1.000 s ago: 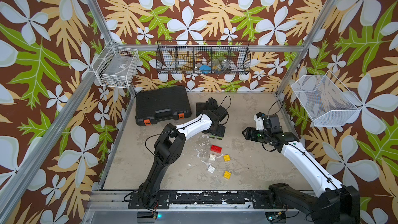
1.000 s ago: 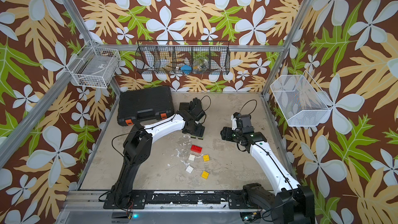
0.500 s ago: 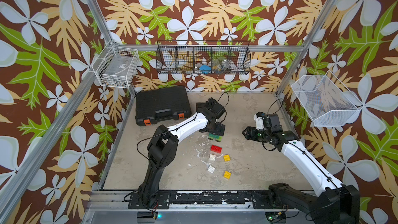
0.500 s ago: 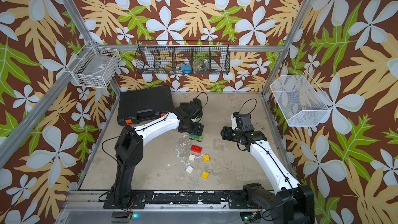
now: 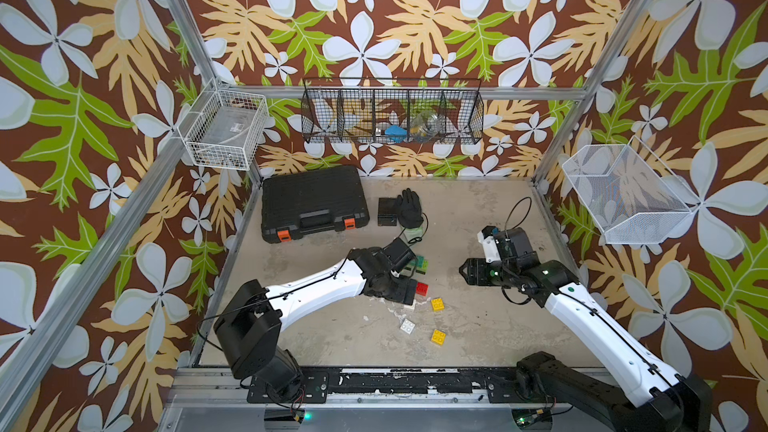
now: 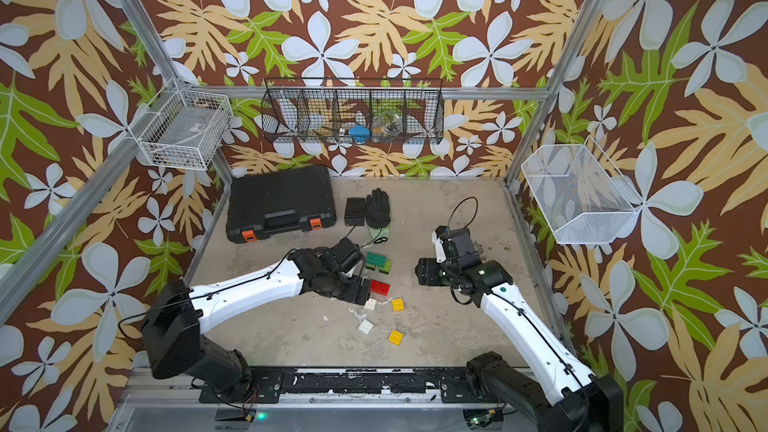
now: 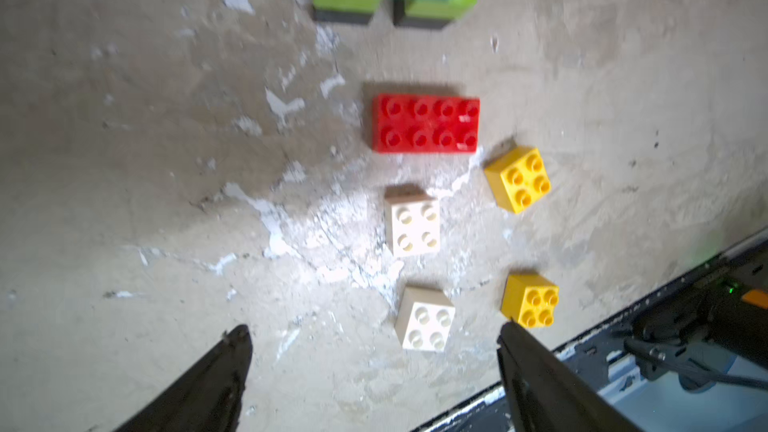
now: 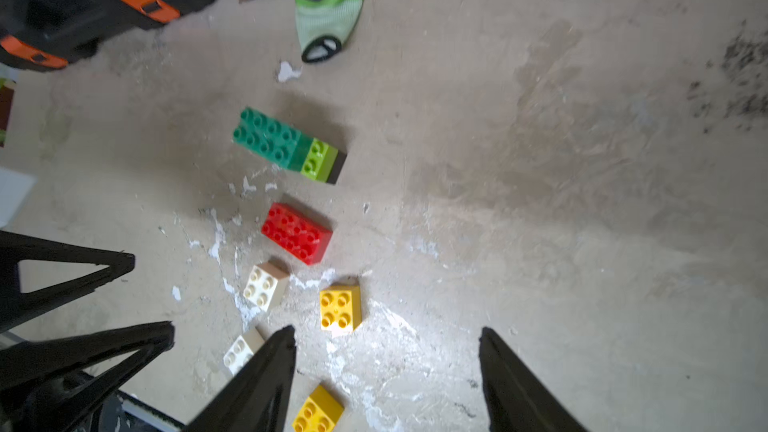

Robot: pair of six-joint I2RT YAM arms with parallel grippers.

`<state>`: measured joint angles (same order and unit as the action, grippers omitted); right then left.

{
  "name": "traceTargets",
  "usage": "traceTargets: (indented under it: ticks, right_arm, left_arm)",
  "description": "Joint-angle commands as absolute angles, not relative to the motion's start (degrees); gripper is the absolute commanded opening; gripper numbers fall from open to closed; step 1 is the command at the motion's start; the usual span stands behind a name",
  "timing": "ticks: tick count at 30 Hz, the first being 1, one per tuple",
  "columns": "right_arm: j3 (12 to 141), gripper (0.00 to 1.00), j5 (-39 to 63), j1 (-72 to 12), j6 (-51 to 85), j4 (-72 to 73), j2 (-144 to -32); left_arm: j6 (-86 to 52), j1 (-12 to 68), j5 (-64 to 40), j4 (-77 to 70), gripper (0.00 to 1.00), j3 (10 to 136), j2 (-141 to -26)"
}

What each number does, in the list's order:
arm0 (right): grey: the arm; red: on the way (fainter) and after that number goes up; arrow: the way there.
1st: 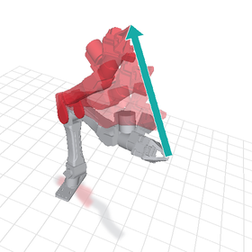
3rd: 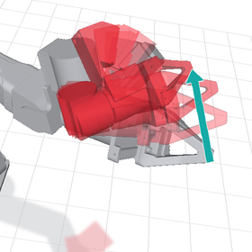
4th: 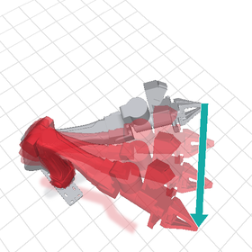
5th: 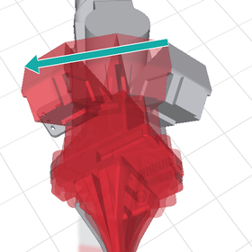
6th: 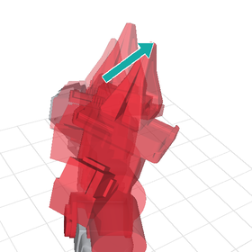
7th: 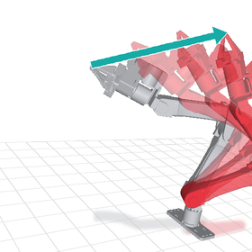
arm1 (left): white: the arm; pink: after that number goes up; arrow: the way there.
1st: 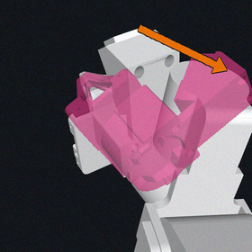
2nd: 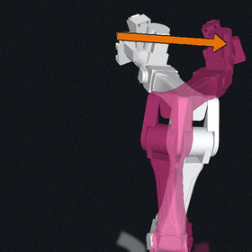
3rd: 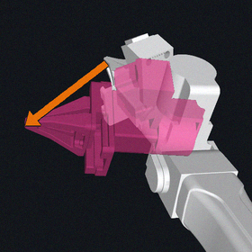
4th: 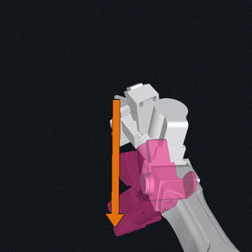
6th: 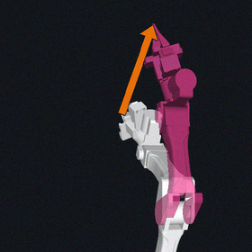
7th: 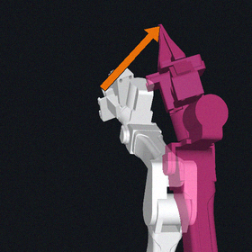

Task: Assemble a giraffe with lego
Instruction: Pick up the lego brick from the center of the board.

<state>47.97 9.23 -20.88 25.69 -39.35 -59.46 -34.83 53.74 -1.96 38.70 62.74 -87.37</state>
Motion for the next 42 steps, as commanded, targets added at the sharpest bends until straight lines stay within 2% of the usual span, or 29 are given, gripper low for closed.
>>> traceTargets:
  ticks: [1,8,15,21,31,34,42]
  right_arm:
    - [45.28,0.72,9.49,-21.28,30.06,-40.57,-58.63]
    - [44.42,0.72,11.90,-22.48,32.09,-38.50,-59.40]
    - [43.43,0.71,11.37,-22.76,31.51,-39.23,-55.93]
    - [47.41,0.72,8.36,-22.64,28.37,-41.76,-57.51]
    - [47.60,0.72,9.65,-22.15,26.04,-42.66,-57.19]
    - [47.29,0.72,10.10,-21.42,25.93,-42.54,-56.53]
    - [46.50,0.72,10.54,-20.21,25.58,-42.36,-56.00]
  left_arm:
    - [-40.01,58.20,-1.03,36.27,0.92,59.27,-85.07]
    - [-42.66,65.59,2.53,32.29,0.89,54.56,-84.94]
    - [-40.31,65.59,3.96,29.17,0.88,55.72,-89.92]
    - [-37.32,65.59,3.51,29.23,0.84,56.37,-93.23]
    - [-37.02,65.66,3.56,26.61,0.72,55.48,-96.74]
    - [-37.23,65.71,3.44,26.11,0.63,55.57,-97.53]
    - [-37.06,65.74,3.57,26.60,0.28,56.50,-98.01]
